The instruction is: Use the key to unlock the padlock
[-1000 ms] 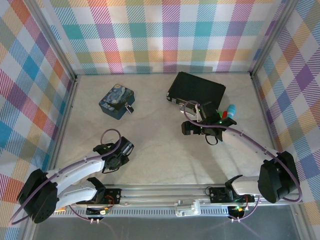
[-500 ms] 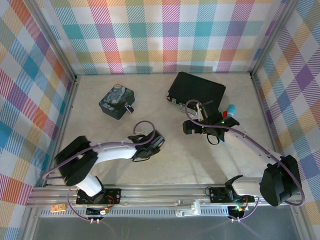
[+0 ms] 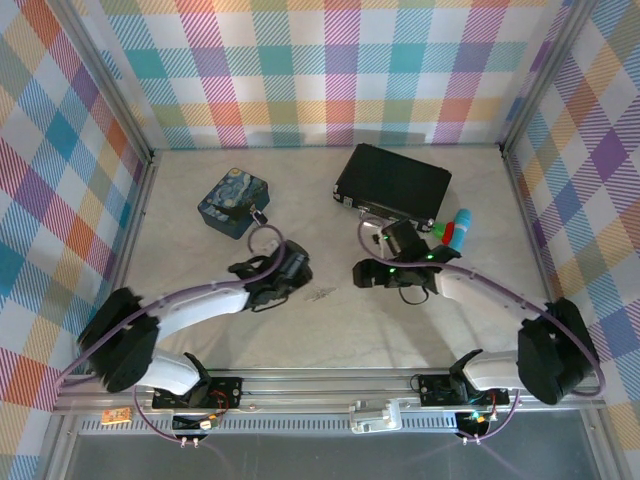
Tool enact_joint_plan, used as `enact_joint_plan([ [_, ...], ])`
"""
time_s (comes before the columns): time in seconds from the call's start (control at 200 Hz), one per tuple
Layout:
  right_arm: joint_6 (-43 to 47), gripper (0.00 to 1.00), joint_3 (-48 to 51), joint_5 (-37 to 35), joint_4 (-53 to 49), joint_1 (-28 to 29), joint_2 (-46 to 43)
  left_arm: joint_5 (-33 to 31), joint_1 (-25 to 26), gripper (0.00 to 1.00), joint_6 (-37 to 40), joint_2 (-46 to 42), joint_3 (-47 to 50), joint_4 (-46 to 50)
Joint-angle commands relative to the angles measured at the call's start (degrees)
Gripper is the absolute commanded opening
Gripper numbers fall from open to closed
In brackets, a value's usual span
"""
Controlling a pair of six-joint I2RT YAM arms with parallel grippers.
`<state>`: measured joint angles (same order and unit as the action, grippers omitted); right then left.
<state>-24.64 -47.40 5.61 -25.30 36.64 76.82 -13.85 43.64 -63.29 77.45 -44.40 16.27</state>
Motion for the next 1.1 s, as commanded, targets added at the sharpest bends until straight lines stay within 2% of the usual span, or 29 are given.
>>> enact_joint_plan([
  [0.0,3.14,0.75,-4.31,3.05,1.27,4.66,5.06,-0.60,-5.93,0.53,2.56,-4.68,4.23,1.84],
  [0.075,8.08,0.67,-8.31,3.56,-0.43,6.89,9.52,1.76,-10.65,0.53,3.30,-6.54,6.14,0.17],
  [0.235,16.65,0.49,-17.81,5.67,-4.20,10.15,19.77,4.02,-17.43,0.54,3.81,-8.94,8.02,-3.90],
  [0.355,21.06,0.54,-22.48,3.80,-5.07,12.09,25.50,4.67,-20.15,0.54,4.82,-11.03,9.29,-4.83],
  [0.5,21.92,0.55,-25.56,2.10,-5.23,12.61,30.70,4.94,-21.48,0.54,5.81,-12.58,9.49,-4.49],
  [0.785,23.28,0.58,-24.10,-3.14,-6.57,14.81,32.71,6.59,-22.19,0.55,4.80,-13.10,10.83,-7.25],
  [1.095,19.39,0.56,-21.60,-12.71,-6.07,18.38,35.26,5.04,-22.30,0.55,4.43,-13.33,11.27,-6.96],
])
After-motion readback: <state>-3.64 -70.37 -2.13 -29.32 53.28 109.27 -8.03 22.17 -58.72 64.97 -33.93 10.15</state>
